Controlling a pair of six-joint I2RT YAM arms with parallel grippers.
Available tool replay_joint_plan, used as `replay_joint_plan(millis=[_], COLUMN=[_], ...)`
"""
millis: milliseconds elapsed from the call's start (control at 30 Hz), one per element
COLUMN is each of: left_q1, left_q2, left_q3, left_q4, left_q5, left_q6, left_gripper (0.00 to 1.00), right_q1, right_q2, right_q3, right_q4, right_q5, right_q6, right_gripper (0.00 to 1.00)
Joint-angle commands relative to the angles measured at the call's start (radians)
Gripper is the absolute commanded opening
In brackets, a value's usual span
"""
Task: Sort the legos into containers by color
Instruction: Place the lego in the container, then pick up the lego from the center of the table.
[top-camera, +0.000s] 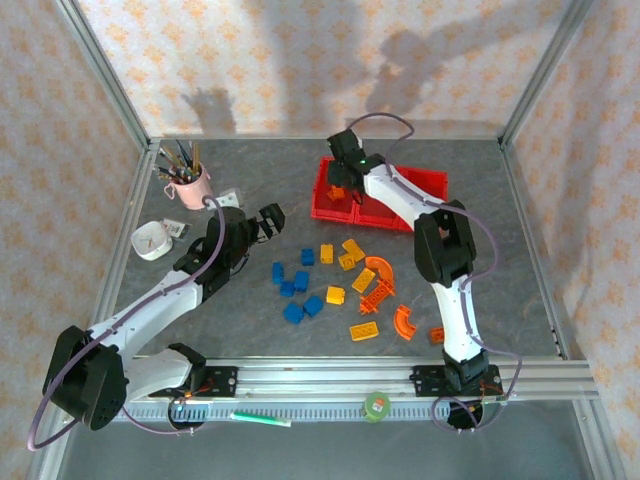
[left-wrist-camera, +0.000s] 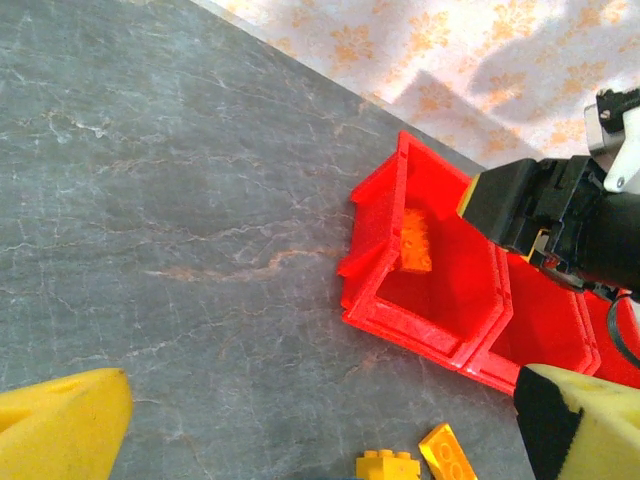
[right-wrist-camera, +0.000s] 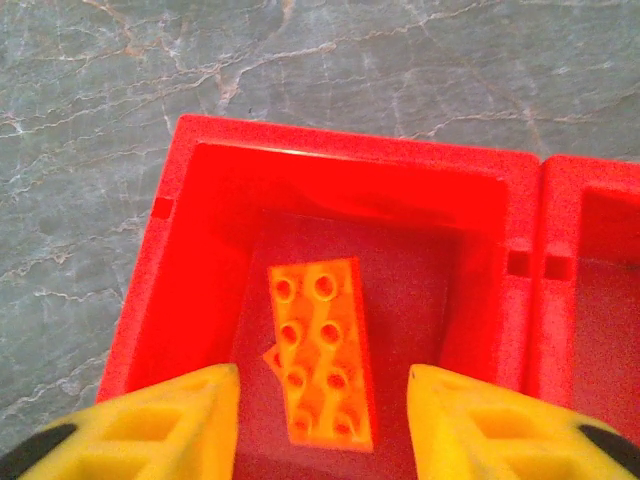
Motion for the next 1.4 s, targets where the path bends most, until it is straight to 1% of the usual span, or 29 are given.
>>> replay_joint_plan(millis=[0,67,133,200,333,433,533,667,733,833,900,1067,1133,1233,1300,1367], left_q1=[0.007,0.007,0.008,0.006,-0.005,-0.049,-0.106,-0.162,-0.189,-0.215,-0.231,-0.253,-0.261,-0.264,-0.264,-0.266], left_q2=[0.01,0.012,0.009,0.008,0.006,-0.004,-0.017,-0.045,-0.061,-0.076,-0.081,-0.081,-0.083,-0.074,-0.069,-0.065], left_q3=[0.038,0.045,0.041,0.04,0.041,0.04,0.033,0.001,-0.023,-0.047,-0.05,-0.048,-0.054,-0.058,-0.058,-0.053], left_q4=[-0.017,-0.025,-0.02,-0.017,-0.04,-0.054,-0.067,-0.052,-0.03,-0.004,-0.012,-0.032,-0.028,-0.021,-0.019,-0.02], left_q5=[0.041,0.059,0.08,0.108,0.149,0.143,0.111,0.084,0.065,0.063,0.051,0.032,0.021,0.019,0.018,0.013], left_q6=[0.031,0.03,0.026,0.024,0.005,-0.01,-0.031,-0.079,-0.105,-0.128,-0.132,-0.141,-0.144,-0.149,-0.149,-0.152], left_gripper=[0.99,0.99,0.99,0.99,0.99,0.99,0.99,0.99,0.99,0.99,0.99,0.99,0.99,0.99,0.99,0.99], right_q1=[-0.003,-0.003,-0.003,-0.003,-0.005,-0.006,-0.006,-0.005,-0.004,-0.004,-0.004,0.011,0.012,0.011,0.012,0.012], right_q2=[-0.106,-0.175,-0.247,-0.337,-0.5,-0.589,-0.664,-0.734,-0.762,-0.794,-0.796,-0.784,-0.795,-0.788,-0.776,-0.756], right_q3=[-0.027,-0.092,-0.162,-0.262,-0.455,-0.571,-0.687,-0.809,-0.875,-0.967,-1.01,-1.068,-1.093,-1.105,-1.115,-1.115], right_q4=[-0.023,-0.019,-0.025,-0.005,0.002,-0.02,-0.026,-0.026,-0.006,0.021,0.046,0.075,0.098,0.101,0.12,0.115], right_q5=[-0.005,0.0,-0.026,-0.061,-0.08,-0.068,-0.059,-0.078,-0.1,-0.091,-0.12,-0.14,-0.133,-0.08,-0.115,-0.099], right_q6=[-0.022,-0.02,-0.015,-0.007,0.016,0.031,0.048,0.075,0.087,0.113,0.115,0.116,0.117,0.123,0.115,0.114], right_gripper=[0.53,0.54,0.55,0.57,0.61,0.64,0.66,0.69,0.71,0.74,0.75,0.76,0.76,0.75,0.75,0.75])
